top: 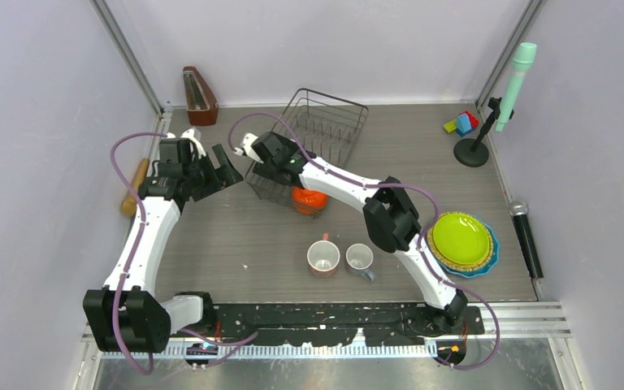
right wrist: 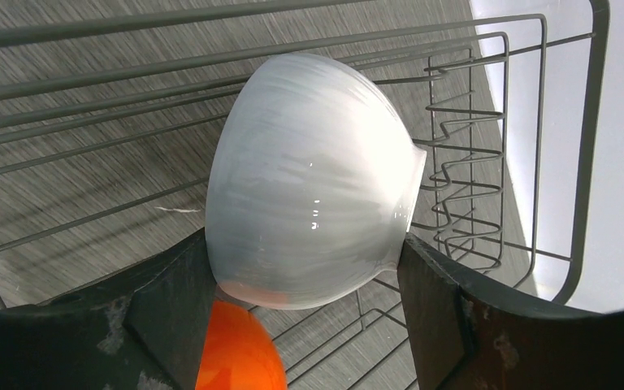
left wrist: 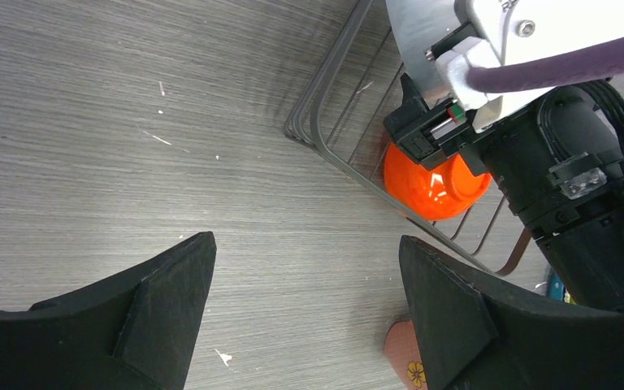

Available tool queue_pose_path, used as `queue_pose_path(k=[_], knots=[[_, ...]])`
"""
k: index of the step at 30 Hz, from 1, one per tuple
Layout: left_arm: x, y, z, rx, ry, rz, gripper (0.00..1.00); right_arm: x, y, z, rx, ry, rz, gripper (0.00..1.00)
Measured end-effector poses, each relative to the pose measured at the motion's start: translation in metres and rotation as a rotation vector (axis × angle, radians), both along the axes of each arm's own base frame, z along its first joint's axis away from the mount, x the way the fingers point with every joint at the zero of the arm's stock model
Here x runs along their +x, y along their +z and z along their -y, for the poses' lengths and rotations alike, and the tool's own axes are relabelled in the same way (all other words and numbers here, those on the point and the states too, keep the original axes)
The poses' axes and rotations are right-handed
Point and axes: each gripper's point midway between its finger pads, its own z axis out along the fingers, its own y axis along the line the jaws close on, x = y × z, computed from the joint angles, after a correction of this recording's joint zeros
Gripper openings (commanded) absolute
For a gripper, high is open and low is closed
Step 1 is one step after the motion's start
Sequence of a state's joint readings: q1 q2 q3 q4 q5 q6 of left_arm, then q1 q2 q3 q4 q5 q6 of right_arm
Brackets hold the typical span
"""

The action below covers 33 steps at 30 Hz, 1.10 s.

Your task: Load the mixed dishes into the dish rack

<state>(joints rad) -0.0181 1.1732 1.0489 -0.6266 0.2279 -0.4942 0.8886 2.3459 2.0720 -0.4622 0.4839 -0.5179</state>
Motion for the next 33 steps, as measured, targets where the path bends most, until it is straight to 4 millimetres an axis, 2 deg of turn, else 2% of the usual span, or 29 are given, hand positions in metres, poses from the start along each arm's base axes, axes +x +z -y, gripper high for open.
queue_pose_path(k=[2,4,6,16,20,23,27,30,33], knots=[[0.0,0.0,0.0,0.001,-0.001,0.0,0.86,-0.001,0.0,-0.001,0.014,-0.001,-0.007,0.79],[0.0,0.0,0.0,0.001,-0.001,0.0,0.86,-0.002,0.001,-0.003,0.032,0.001,-0.015,0.96],[0.0,0.0,0.0,0.001,-0.001,0.001,0.86,-0.004,0.002,-0.005,0.066,0.003,-0.037,0.99],[-0.001,0.002,0.0,0.0,-0.001,0.009,0.86,-0.031,-0.017,-0.015,0.114,0.061,-0.198,1.0],[-0.001,0.002,0.001,-0.005,-0.007,0.008,0.85,-0.037,-0.012,-0.018,0.153,0.07,-0.23,1.0],[-0.002,0.003,0.004,-0.016,-0.02,0.007,0.84,-0.04,0.006,-0.02,0.211,0.068,-0.236,1.0],[-0.003,0.002,0.008,-0.032,-0.04,0.004,0.83,-0.041,0.051,-0.016,0.345,0.044,-0.229,1.0],[-0.003,-0.001,0.012,-0.049,-0.058,-0.009,0.82,-0.04,0.086,-0.001,0.464,-0.017,-0.228,0.98],[-0.001,-0.011,0.016,-0.066,-0.074,-0.044,0.81,-0.028,0.117,0.027,0.605,-0.156,-0.225,0.98]])
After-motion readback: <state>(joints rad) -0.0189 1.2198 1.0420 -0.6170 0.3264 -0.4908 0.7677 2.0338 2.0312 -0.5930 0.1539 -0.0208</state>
